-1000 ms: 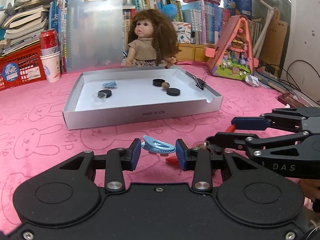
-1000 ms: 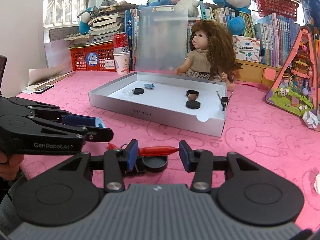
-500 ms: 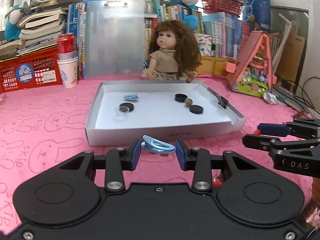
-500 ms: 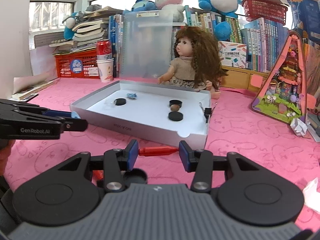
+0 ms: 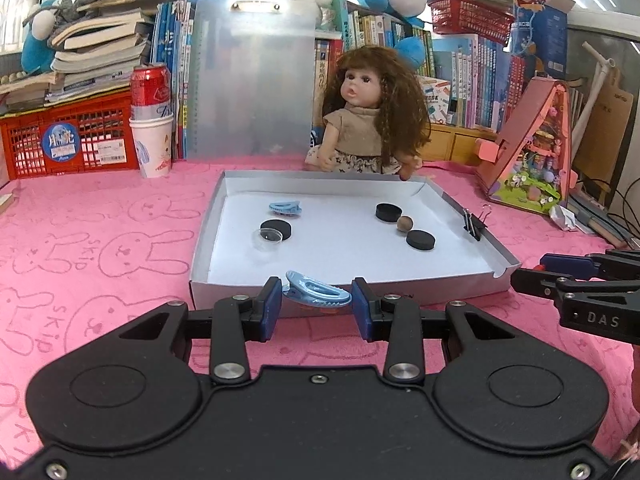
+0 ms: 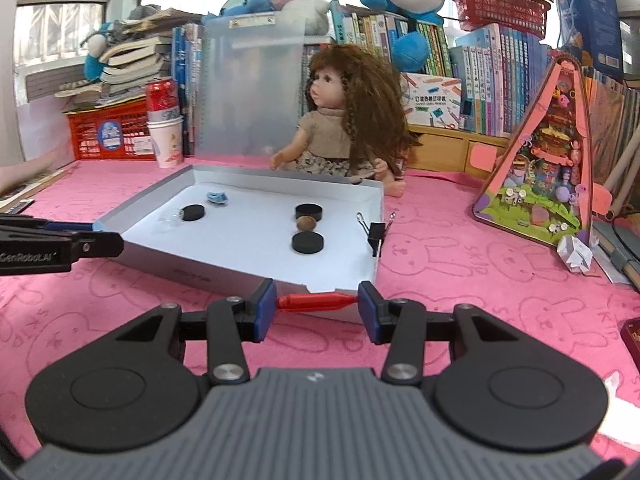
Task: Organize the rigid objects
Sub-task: 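Lift the blue clip and red marker and carry them over the tray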
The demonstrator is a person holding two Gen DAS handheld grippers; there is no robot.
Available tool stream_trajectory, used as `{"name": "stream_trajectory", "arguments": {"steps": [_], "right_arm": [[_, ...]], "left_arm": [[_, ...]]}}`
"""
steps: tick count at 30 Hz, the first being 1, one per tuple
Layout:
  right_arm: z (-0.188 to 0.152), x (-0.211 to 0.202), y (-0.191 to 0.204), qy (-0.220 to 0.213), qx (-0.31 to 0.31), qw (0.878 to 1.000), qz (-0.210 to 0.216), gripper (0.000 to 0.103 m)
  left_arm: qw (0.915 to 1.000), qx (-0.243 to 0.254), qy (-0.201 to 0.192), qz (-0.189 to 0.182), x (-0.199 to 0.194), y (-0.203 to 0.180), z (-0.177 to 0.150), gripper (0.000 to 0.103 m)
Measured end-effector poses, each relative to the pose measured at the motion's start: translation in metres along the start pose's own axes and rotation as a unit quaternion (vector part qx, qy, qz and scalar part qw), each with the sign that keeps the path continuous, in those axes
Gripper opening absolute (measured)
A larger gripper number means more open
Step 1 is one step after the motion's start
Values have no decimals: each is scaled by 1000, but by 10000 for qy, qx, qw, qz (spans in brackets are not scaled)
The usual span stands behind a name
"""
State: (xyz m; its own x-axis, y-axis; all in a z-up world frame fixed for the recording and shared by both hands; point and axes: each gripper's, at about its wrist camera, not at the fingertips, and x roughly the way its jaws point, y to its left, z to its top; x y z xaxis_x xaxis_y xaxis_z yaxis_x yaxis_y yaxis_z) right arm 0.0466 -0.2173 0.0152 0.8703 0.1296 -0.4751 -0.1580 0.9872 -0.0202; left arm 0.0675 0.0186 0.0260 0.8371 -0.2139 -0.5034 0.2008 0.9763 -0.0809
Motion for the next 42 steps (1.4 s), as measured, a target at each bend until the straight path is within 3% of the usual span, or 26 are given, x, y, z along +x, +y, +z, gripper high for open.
{"name": "stream_trajectory", "arguments": {"steps": [29, 42], "right_arm": [[29, 48, -7, 185, 536, 9984, -25, 49], [35, 73, -9, 382, 677, 9969, 124, 49]], "left_arm": [[9995, -129, 72, 270, 53, 7, 27, 36], [9985, -308, 284, 359, 82, 17, 33, 36]]}}
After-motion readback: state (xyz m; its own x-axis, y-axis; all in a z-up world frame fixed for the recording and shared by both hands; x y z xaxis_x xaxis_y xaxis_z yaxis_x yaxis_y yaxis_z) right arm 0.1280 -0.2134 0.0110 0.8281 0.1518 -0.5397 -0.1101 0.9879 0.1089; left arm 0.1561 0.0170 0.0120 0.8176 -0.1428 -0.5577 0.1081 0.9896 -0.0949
